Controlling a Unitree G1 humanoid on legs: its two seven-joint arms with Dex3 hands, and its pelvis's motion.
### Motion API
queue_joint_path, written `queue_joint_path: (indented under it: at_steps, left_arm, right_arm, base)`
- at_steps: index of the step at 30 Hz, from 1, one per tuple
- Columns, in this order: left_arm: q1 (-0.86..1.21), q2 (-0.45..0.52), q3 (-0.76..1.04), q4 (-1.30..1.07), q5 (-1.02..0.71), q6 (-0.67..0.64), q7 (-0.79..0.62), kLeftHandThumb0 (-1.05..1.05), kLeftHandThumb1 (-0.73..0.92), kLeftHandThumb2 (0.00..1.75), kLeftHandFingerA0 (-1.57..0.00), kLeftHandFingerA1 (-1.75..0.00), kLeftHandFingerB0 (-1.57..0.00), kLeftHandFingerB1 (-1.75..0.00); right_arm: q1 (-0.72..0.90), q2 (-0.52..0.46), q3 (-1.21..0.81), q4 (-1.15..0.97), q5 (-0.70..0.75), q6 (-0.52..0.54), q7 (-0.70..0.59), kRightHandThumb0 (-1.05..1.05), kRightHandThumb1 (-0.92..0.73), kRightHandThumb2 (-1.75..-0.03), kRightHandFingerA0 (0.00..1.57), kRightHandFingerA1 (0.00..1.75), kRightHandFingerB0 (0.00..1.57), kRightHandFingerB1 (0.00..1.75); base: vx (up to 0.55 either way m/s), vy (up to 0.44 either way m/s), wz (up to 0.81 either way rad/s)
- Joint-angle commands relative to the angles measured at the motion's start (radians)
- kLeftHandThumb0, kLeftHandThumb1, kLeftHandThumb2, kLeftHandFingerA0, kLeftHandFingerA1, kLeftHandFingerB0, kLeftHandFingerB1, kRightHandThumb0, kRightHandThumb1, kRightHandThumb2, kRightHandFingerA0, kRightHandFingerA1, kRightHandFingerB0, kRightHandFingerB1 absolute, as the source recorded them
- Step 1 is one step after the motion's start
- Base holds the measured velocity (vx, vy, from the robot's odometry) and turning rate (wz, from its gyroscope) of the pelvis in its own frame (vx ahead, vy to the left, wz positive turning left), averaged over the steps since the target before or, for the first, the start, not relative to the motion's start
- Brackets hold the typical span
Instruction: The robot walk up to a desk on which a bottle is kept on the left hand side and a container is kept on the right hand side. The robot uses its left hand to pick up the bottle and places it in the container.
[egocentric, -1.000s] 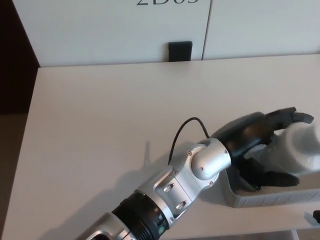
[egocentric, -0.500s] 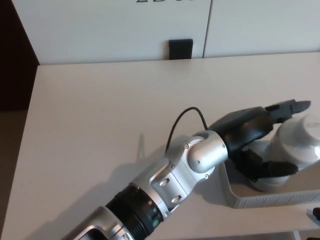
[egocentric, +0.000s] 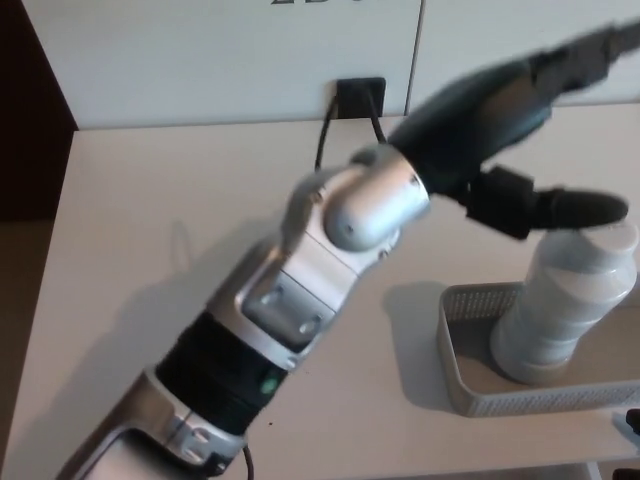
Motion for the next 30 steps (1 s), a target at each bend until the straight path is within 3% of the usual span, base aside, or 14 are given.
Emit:
queue_joint_path:
  at_steps: [1,4,6,8,12,14,16,17,18,19,20,21,22,30]
  left_arm:
    - [-0.095,0.124,0.246,-0.553,-0.258,0.252,-0.175,-1.02,0.72,0.63,0.00,0.00,0.00,0.00]
    - [-0.030,0.192,0.334,-0.758,-0.388,0.288,-0.200,-0.96,0.61,0.61,0.00,0.00,0.00,0.00]
    - [0.073,0.217,0.375,-0.890,-0.481,0.322,-0.191,-0.85,0.46,0.89,0.00,0.00,0.00,0.00]
    - [0.248,0.289,0.460,-1.030,-0.523,0.314,-0.201,-0.58,0.33,0.79,0.00,-0.19,-0.02,-0.25]
    - [0.608,0.370,0.601,-1.136,-0.645,0.169,-0.210,-0.59,0.44,0.54,-0.05,-0.25,-0.11,-0.28]
    - [0.821,0.384,0.692,-1.136,-0.748,0.037,-0.258,-0.35,0.29,0.89,-0.01,-0.51,0.00,-0.48]
    - [0.981,0.383,0.765,-1.136,-0.841,-0.065,-0.314,-0.35,0.25,0.87,-0.01,-0.51,0.00,-0.47]
    - [1.030,0.385,0.792,-1.128,-0.890,-0.101,-0.341,-0.69,0.50,0.57,-0.10,-0.29,-0.19,-0.28]
    - [1.071,0.391,0.818,-1.120,-0.941,-0.129,-0.366,-0.69,0.50,0.57,-0.10,-0.29,-0.19,-0.28]
    - [1.121,0.391,0.875,-1.095,-0.982,-0.178,-0.419,-0.38,0.23,0.88,-0.01,-0.51,0.00,-0.49]
    - [1.177,0.386,0.934,-1.066,-1.034,-0.211,-0.474,-0.37,0.21,0.87,-0.01,-0.51,0.00,-0.48]
    - [1.243,0.382,0.997,-1.035,-1.096,-0.246,-0.533,-0.37,0.21,0.87,-0.01,-0.51,0.00,-0.48]
    - [1.273,0.377,1.035,-1.013,-1.139,-0.238,-0.565,-0.74,0.54,0.58,-0.15,-0.31,-0.18,-0.28]
    - [1.364,0.333,1.388,-0.748,-1.222,-0.177,-0.532,-0.65,0.58,0.58,-0.30,-0.36,-0.27,-0.29]
  right_arm:
    - [0.001,-0.018,-0.013,0.004,0.005,0.022,-0.001,-0.08,-0.65,-0.58,0.52,0.56,0.44,0.46]
    - [0.010,-0.026,-0.019,0.000,0.005,0.016,0.007,-0.10,-0.65,-0.58,0.52,0.57,0.45,0.47]
    - [0.031,-0.044,-0.036,0.000,0.010,-0.006,0.027,-0.14,-0.64,-0.58,0.52,0.60,0.43,0.47]
    - [0.046,-0.046,-0.047,-0.008,0.030,0.005,0.039,-0.08,-0.65,-0.58,0.51,0.59,0.44,0.48]
    - [0.064,-0.052,-0.052,0.013,0.027,-0.009,0.051,-0.05,-0.65,-0.58,0.52,0.60,0.44,0.49]
    - [0.059,-0.049,-0.051,0.039,0.031,-0.035,0.064,-0.13,-0.64,-0.58,0.51,0.62,0.44,0.52]
    - [0.055,-0.050,-0.050,0.052,0.031,-0.038,0.067,-0.14,-0.64,-0.58,0.49,0.61,0.43,0.51]
    - [0.054,-0.048,-0.049,0.054,0.029,-0.032,0.061,-0.16,-0.63,-0.58,0.48,0.58,0.43,0.50]
    - [0.051,-0.045,-0.047,0.057,0.026,-0.025,0.053,-0.16,-0.63,-0.58,0.48,0.58,0.43,0.50]
    - [0.057,-0.045,-0.047,0.055,0.019,-0.030,0.049,-0.15,-0.63,-0.58,0.49,0.59,0.43,0.50]
    - [0.063,-0.045,-0.048,0.058,0.014,-0.039,0.047,-0.15,-0.63,-0.58,0.49,0.59,0.43,0.50]
    - [0.068,-0.045,-0.050,0.063,0.010,-0.048,0.046,-0.15,-0.63,-0.58,0.49,0.59,0.43,0.50]
    - [0.069,-0.044,-0.051,0.069,0.011,-0.055,0.049,-0.16,-0.63,-0.58,0.48,0.59,0.44,0.51]
    - [0.073,-0.041,-0.058,0.113,0.010,-0.086,0.049,-0.21,-0.59,-0.57,0.49,0.59,0.43,0.50]
  base:
    - [0.00,0.000,0.00]
    - [0.00,0.000,0.00]
    - [0.00,0.000,0.00]
    - [0.00,0.000,0.00]
    - [0.00,0.000,0.00]
    - [0.00,0.000,0.00]
    - [0.00,0.000,0.00]
    - [0.00,-0.002,0.07]
    - [0.00,0.000,0.00]
    - [0.00,0.000,0.00]
    - [0.00,0.000,0.00]
    - [0.00,0.000,0.00]
    - [0.00,0.000,0.00]
    - [0.00,0.000,0.00]
